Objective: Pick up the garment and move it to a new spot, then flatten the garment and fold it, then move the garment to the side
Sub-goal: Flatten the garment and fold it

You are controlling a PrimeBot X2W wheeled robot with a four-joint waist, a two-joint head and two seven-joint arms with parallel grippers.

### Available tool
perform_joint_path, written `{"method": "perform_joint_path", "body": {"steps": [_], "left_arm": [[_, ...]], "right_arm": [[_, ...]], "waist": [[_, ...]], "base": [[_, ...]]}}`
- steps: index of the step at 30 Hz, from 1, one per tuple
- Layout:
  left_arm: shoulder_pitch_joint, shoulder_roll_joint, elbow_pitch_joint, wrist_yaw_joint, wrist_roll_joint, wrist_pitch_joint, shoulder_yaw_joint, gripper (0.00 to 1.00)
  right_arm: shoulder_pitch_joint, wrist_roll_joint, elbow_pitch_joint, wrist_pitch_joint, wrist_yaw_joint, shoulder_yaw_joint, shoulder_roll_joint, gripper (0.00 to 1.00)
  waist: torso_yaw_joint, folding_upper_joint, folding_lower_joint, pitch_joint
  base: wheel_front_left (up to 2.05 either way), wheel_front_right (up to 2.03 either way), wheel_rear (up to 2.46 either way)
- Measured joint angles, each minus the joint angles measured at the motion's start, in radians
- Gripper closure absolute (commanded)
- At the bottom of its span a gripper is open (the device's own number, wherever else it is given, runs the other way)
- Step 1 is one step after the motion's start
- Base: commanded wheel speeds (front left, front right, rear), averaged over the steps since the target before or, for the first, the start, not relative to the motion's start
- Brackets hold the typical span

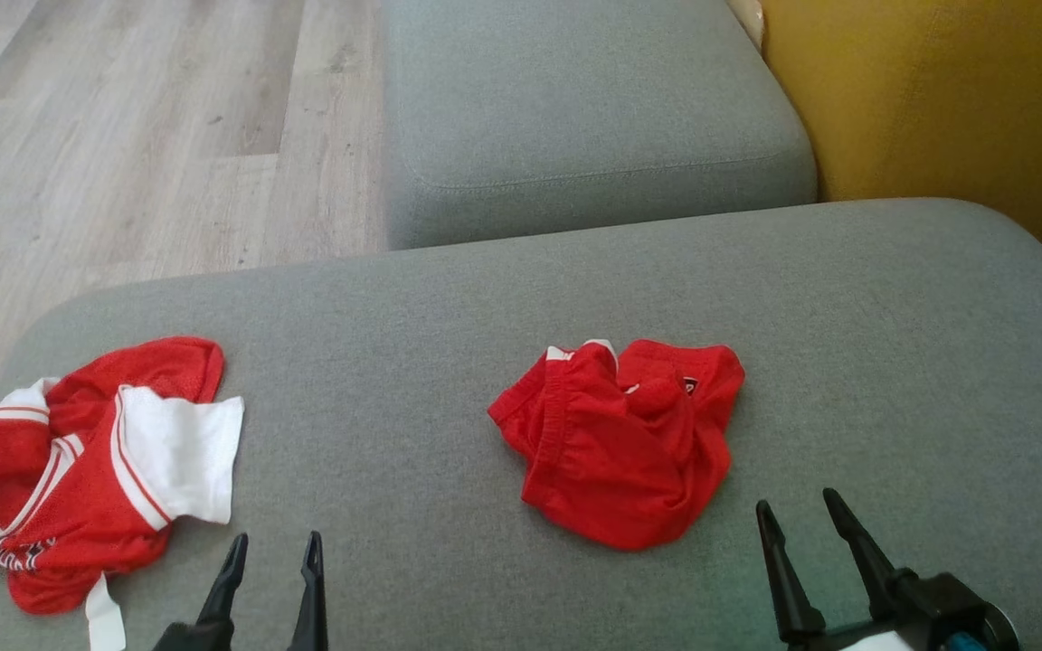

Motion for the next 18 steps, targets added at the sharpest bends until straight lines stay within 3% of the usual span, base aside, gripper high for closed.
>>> {"method": "perform_joint_path", "body": {"steps": [18], "left_arm": [[-0.018,-0.001,0.008,0.016,0.000,0.000,-0.004,0.00]], "right_arm": [[-0.003,0.000,0.000,0.000,0.000,-0.007,0.000,0.00]], "waist": [[-0.010,0.0000,0.0000,0.023]], "base": [[0.00,0.00,0.00]]}}
